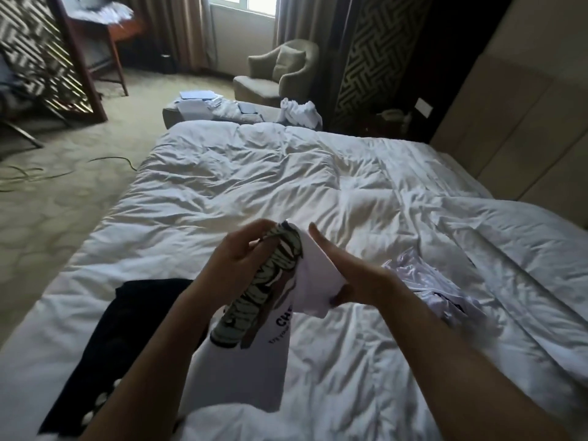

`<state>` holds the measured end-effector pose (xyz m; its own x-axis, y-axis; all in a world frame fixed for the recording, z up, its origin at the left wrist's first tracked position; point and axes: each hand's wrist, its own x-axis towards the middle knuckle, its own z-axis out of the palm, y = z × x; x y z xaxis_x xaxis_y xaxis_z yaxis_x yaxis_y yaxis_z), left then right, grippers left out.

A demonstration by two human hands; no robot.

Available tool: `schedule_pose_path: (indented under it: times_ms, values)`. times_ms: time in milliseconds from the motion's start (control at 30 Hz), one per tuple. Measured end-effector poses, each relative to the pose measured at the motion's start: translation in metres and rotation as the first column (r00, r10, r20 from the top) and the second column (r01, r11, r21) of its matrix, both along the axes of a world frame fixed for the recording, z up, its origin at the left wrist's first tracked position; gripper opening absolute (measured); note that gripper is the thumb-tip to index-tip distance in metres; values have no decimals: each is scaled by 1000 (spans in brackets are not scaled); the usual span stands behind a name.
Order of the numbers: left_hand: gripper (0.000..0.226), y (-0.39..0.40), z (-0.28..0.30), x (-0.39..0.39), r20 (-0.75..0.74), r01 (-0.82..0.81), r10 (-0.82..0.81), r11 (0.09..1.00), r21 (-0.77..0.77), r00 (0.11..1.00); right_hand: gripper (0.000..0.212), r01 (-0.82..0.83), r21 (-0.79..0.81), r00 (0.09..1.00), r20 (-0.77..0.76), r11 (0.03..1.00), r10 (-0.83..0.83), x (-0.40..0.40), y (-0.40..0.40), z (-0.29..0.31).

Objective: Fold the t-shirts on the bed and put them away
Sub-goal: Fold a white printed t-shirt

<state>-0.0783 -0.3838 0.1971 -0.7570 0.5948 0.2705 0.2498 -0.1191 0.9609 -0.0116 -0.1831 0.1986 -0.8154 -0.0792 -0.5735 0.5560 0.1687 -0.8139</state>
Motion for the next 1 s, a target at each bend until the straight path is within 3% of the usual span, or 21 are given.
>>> schedule_pose_path:
  times_ms: [33, 100, 200, 267, 367, 467, 533, 567, 600, 667, 700, 733, 800, 833, 867, 933, 1000]
  values:
    - [18, -7, -5, 1, -6, 4, -4, 1000, -19, 1000, 47, -29, 26, 999, -28, 999, 30, 4, -8, -4]
    - [19, -16, -15, 3, -51, -2, -2, 996, -87, 999, 51, 48, -39, 998, -49, 998, -50, 5, -24, -3]
    - [23, -31, -33, 10, -48, -32, 26, 990, -136, 999, 16, 190, -180, 961, -169, 965, -221, -3, -36, -3]
    - [26, -36, -46, 25, -22, -78, 76, 992, -95, 997, 23, 296, -243, 913, -214, 924, -348, -9, -33, 7]
    - [27, -32, -63, 48, 47, -95, 96, 995, -33, 994, 16, 207, -505, 900, -238, 838, -366, -18, -28, 27]
    - [36, -17, -63, 50, 166, -100, 96, 995, 16, 981, 24, 116, -501, 906, -299, 858, -298, -10, -32, 46]
    - [50, -6, -61, 38, 109, -371, 376, 927, -58, 920, 24, 77, -434, 871, -409, 898, -273, -4, -28, 47]
    - [67, -2, -62, 30, 10, -486, 496, 855, -179, 868, 24, 44, -426, 842, -471, 904, -263, -1, -26, 46]
    - [87, 2, -65, 22, -89, -521, 518, 807, -278, 850, 26, 81, -401, 797, -524, 912, -301, 2, -23, 44]
    - [108, 14, -74, 11, -57, -340, 344, 863, -373, 937, 35, 196, -395, 730, -553, 898, -402, 7, -13, 40]
    - [101, 20, -72, 8, 11, -208, 230, 898, -388, 973, 32, 193, -434, 715, -552, 880, -429, 8, -12, 43]
    - [79, 22, -72, 7, 62, -133, 170, 912, -389, 984, 30, 133, -420, 708, -594, 898, -383, 13, -11, 45]
    - [24, 29, -68, 5, 83, -158, 197, 928, -336, 977, 29, 157, -407, 693, -604, 900, -394, 15, 0, 48]
    - [18, 30, -63, 7, 111, -173, 213, 940, -295, 971, 31, 250, -416, 646, -601, 874, -470, 19, 9, 46]
    - [18, 35, -57, 11, 150, -144, 187, 954, -262, 971, 35, 420, -377, 540, -627, 826, -561, 24, 23, 43]
    - [21, 45, -50, 23, 287, -14, 73, 979, -203, 955, 41, 394, -415, 478, -669, 820, -569, 31, 38, 42]
    - [15, 59, -44, 44, 486, 84, -5, 986, -142, 874, 51, 463, -423, 455, -641, 779, -618, 35, 44, 40]
